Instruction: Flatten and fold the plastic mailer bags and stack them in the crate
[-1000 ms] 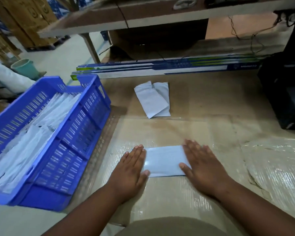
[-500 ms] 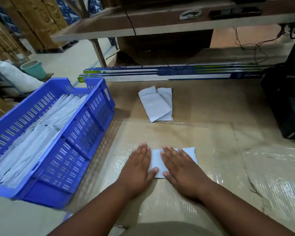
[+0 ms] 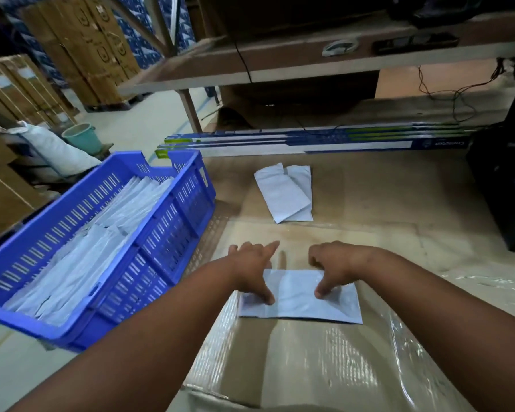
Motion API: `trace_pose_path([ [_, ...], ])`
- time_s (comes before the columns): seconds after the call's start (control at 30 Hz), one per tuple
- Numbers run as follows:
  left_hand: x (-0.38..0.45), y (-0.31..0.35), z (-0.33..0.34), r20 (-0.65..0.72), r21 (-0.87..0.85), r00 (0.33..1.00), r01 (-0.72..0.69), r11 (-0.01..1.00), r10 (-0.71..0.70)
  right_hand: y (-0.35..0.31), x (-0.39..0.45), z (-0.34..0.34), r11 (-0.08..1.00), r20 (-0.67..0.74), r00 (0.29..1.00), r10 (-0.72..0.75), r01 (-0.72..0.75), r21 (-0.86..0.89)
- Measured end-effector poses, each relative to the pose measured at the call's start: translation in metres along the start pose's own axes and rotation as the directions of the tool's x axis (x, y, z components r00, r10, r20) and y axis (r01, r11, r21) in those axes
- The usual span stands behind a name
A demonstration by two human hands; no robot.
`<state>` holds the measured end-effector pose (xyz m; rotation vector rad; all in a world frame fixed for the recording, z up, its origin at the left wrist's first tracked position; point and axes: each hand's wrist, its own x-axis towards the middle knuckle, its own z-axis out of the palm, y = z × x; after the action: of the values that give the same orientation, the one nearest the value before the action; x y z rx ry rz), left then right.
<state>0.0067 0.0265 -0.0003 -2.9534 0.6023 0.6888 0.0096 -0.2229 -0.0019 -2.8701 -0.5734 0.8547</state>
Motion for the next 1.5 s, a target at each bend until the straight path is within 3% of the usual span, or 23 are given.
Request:
trace_pose_path([
  [0.1,0.001,0.008,-0.002,0.050,-0.039,0.998,0.033,0.999,-0.031,-0.007,-0.001,-0.004,0.998,0.011,0.999,-0.042,0.043,-0.044],
  [0.2,-0.005,0.009,-0.005,0.010,-0.032,1.000,0.011,0.999,-0.011,-0.008,-0.005,-0.005,0.998,-0.001,0.998,-0.056,0.056,-0.021],
  [0.33,-0.023,-0.004,-0.015,-0.035,-0.213,0.999,0.017,0.977,-0.025,-0.012,-0.006,-0.018,0.996,0.035,0.996,-0.078,0.076,0.051],
  [0.43,-0.050,-0.023,-0.038,-0.054,-0.222,0.996,0.057,0.973,-0.070,-0.036,-0.003,-0.046,0.992,0.030,0.991,-0.130,0.130,0.005],
  [0.7,-0.164,-0.117,-0.125,-0.145,-0.232,0.952,0.230,0.945,-0.268,-0.180,0.016,-0.183,0.926,-0.116,0.929,-0.351,0.326,-0.193],
  [0.93,-0.258,-0.215,-0.146,-0.320,-0.384,0.798,0.383,0.840,-0.511,-0.327,0.046,-0.272,0.827,-0.253,0.812,-0.526,0.419,-0.374],
  [1.07,-0.269,-0.245,-0.117,-0.242,-0.419,0.787,0.443,0.793,-0.568,-0.395,0.070,-0.272,0.765,-0.165,0.806,-0.568,0.445,-0.465],
  [1.23,-0.250,-0.258,-0.079,-0.002,-0.504,0.835,0.475,0.722,-0.551,-0.434,0.117,-0.234,0.749,-0.004,0.855,-0.519,0.452,-0.484],
  [1.5,-0.230,-0.274,-0.036,0.176,-0.212,0.858,0.512,0.832,-0.483,-0.430,0.179,-0.174,0.790,0.297,0.918,-0.263,0.382,-0.480],
])
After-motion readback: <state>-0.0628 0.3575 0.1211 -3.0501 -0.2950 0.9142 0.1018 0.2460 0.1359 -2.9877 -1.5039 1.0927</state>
